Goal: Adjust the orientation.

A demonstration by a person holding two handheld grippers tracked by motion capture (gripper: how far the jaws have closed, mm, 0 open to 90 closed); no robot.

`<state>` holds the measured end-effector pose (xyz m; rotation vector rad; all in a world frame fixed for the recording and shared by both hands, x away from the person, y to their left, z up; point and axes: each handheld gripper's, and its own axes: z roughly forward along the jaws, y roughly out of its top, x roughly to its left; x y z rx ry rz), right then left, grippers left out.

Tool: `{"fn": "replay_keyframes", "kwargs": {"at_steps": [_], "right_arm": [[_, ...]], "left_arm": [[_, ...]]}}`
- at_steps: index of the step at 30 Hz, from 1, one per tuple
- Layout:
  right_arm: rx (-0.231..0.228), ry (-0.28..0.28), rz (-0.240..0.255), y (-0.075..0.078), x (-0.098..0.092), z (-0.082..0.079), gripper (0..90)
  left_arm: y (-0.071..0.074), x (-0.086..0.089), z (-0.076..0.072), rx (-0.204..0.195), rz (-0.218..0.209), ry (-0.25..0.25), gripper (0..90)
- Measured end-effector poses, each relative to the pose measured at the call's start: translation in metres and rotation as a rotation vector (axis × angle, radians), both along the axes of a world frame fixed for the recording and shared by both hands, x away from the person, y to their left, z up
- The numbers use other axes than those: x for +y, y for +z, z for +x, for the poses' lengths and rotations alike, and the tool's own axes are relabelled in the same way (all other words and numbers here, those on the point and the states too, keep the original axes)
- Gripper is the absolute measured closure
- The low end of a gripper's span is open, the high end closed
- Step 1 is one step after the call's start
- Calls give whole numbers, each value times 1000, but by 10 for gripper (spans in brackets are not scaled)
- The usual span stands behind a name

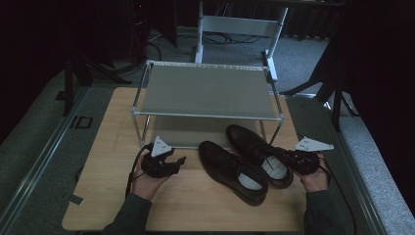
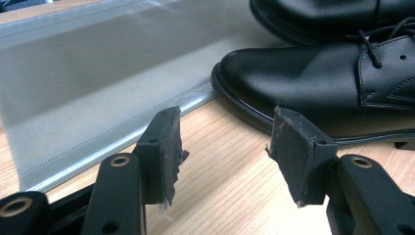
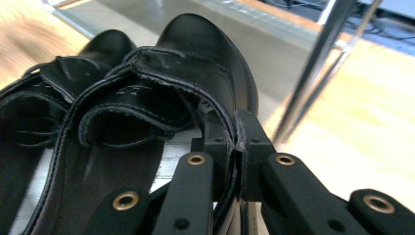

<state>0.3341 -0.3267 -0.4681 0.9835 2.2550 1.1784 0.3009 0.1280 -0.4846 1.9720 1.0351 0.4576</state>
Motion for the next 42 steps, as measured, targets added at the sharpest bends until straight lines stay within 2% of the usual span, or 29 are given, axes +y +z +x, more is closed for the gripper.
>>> {"fn": "replay_keyframes", "kwargs": {"at_steps": [4,8,10,12,13,16,18,21,22,24,26,28,31,34,35,39,42], "right_arm": [[30,-7,67,-10,0,1,857],[71,-13,119,-19,-1,-1,856],[76,-16,132,-23,-5,1,856],[74,-27,104,-26,-6,4,848],[71,-35,49,-29,-3,6,852],[78,-32,72,-32,-7,10,806],[91,-47,81,-34,-11,13,704],[101,-77,33,-32,-13,15,597],[97,-84,8,-30,-14,14,589],[77,-94,0,-25,-16,11,554],[76,-89,21,-18,-20,9,523],[53,-108,2,-13,-20,4,518],[13,-123,3,-4,-16,-9,516],[-25,-118,27,8,-10,-26,510],[-25,-118,27,8,-10,-26,510],[-18,-91,19,13,9,-46,507],[-8,-71,10,13,23,-56,555]], "left_arm": [[-1,0,1,4,-4,1,455],[-2,-1,1,10,-3,-3,456],[-3,-2,2,12,1,-6,456],[-4,-4,1,15,2,-10,456],[-4,-5,1,15,5,-12,455],[-5,-5,1,16,3,-12,455],[-5,-5,1,16,5,-12,455],[-4,-3,2,16,6,-8,454],[-4,-2,2,16,4,-7,454],[-5,-1,3,18,3,-3,454],[-6,-1,3,19,5,-2,454],[-6,-1,2,19,7,-3,453],[-6,-2,2,19,9,-3,453],[-7,-2,2,21,10,-3,452],[-7,-2,2,21,10,-3,452],[-8,-2,2,21,12,-5,451],[-8,-2,2,21,12,-4,451]]}}
